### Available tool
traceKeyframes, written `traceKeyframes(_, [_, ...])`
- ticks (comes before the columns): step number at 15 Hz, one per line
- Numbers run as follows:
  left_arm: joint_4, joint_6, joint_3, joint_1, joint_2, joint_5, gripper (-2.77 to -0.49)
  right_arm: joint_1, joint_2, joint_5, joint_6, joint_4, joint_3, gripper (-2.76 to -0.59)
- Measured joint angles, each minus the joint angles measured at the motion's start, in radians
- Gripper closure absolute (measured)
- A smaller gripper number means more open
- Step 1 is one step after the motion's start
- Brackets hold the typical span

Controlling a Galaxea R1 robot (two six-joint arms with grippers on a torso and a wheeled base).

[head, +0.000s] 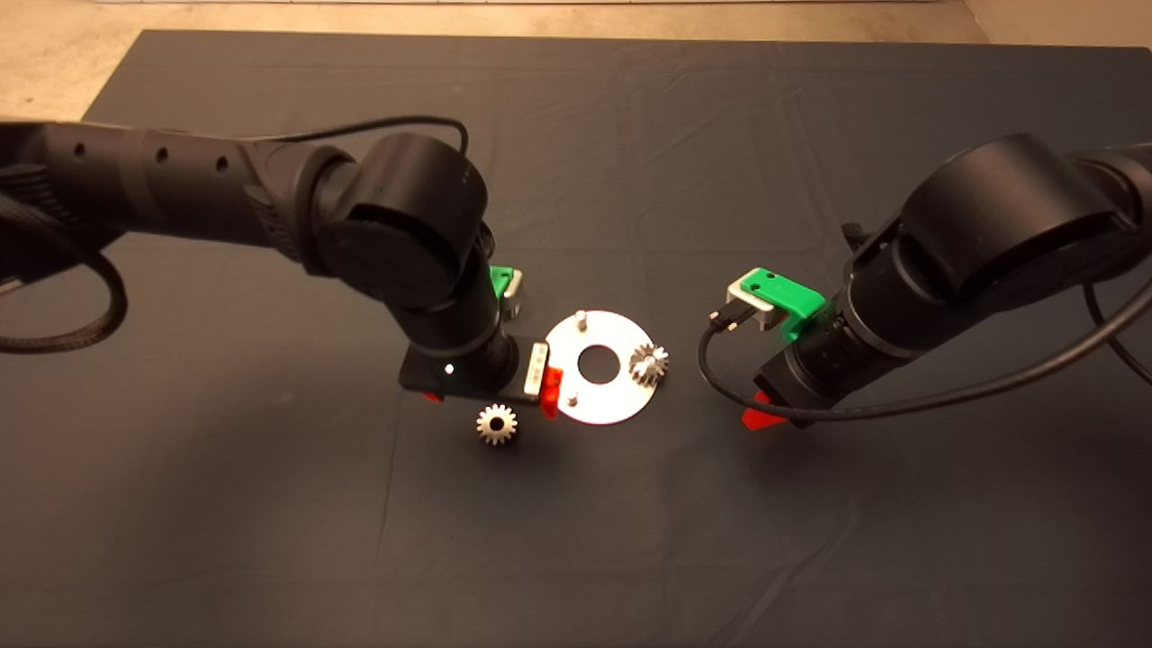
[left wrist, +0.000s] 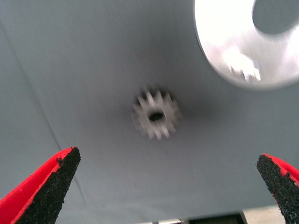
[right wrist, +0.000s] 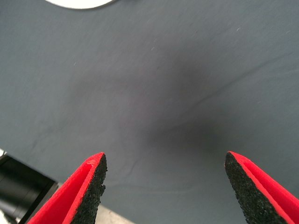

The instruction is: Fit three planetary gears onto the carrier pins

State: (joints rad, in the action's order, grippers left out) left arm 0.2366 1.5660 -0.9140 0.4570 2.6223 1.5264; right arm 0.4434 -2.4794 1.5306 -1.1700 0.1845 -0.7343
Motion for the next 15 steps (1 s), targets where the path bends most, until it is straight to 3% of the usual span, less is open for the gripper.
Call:
traceKeyframes(4, [0.027,-0.09,-0.137,0.0,0.018,-0.001,-2.76,0.0,0.002,0.0,-0.014,-0.023,0.019,-1.87])
traceKeyframes(8, [0.087,-0.137,-0.28,0.0,0.041,0.0,-2.76,0.0,0.003,0.0,-0.018,-0.029,0.023,-1.87])
traceKeyframes(15, [0.13,-0.212,-0.555,-0.042,0.159,-0.001,-2.76,0.0,0.004,0.0,-0.022,-0.037,0.025,-1.87])
